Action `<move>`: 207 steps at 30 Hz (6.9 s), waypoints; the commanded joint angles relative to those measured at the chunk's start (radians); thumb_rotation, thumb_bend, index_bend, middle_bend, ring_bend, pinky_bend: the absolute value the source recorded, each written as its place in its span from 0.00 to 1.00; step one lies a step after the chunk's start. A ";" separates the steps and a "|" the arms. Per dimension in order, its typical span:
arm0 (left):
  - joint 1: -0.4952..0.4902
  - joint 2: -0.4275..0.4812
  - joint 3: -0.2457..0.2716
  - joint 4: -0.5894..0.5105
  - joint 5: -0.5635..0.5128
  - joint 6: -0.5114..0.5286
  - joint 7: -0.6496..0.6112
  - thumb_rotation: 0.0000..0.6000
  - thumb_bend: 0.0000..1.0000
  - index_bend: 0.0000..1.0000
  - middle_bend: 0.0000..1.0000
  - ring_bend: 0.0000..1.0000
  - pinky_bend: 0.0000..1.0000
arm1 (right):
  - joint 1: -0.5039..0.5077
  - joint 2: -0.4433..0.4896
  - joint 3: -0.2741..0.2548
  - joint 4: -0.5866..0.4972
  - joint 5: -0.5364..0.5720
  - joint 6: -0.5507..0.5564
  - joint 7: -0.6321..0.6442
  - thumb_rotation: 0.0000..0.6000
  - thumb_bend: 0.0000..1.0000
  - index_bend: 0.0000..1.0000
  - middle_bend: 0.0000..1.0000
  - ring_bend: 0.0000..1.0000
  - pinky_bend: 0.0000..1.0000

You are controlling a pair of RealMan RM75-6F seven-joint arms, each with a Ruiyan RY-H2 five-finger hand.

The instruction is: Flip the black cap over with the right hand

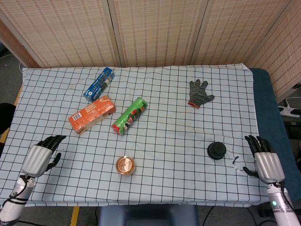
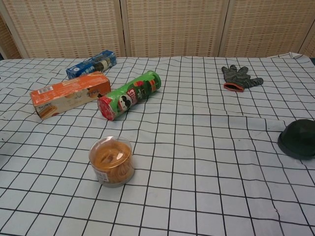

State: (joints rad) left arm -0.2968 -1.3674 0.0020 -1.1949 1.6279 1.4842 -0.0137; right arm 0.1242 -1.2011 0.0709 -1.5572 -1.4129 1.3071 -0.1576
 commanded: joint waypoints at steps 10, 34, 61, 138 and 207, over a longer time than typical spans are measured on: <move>0.015 0.014 -0.007 -0.006 -0.001 0.020 -0.023 1.00 0.48 0.19 0.24 0.24 0.51 | 0.119 -0.083 0.005 0.169 0.026 -0.214 0.252 1.00 0.05 0.00 0.04 0.00 0.07; 0.014 0.030 -0.007 -0.029 -0.007 -0.015 -0.027 1.00 0.48 0.22 0.27 0.24 0.51 | 0.245 -0.182 0.022 0.198 0.147 -0.371 0.140 1.00 0.06 0.16 0.23 0.10 0.20; 0.016 0.042 -0.005 -0.044 -0.004 -0.027 -0.027 1.00 0.48 0.24 0.28 0.25 0.52 | 0.240 -0.277 0.020 0.306 0.127 -0.274 0.151 1.00 0.05 0.55 0.51 0.41 0.50; 0.015 0.052 -0.002 -0.060 -0.007 -0.052 -0.028 1.00 0.48 0.27 0.28 0.25 0.52 | 0.196 -0.361 0.054 0.533 -0.025 0.030 0.128 1.00 0.30 0.70 0.59 0.50 0.58; 0.007 0.052 -0.001 -0.059 -0.018 -0.079 -0.016 1.00 0.48 0.28 0.31 0.27 0.52 | 0.280 -0.427 -0.045 0.669 -0.107 -0.141 0.531 1.00 0.30 0.45 0.45 0.28 0.40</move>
State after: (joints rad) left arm -0.2895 -1.3157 0.0008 -1.2542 1.6098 1.4057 -0.0295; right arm 0.4032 -1.6276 0.0280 -0.8909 -1.5175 1.1651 0.3696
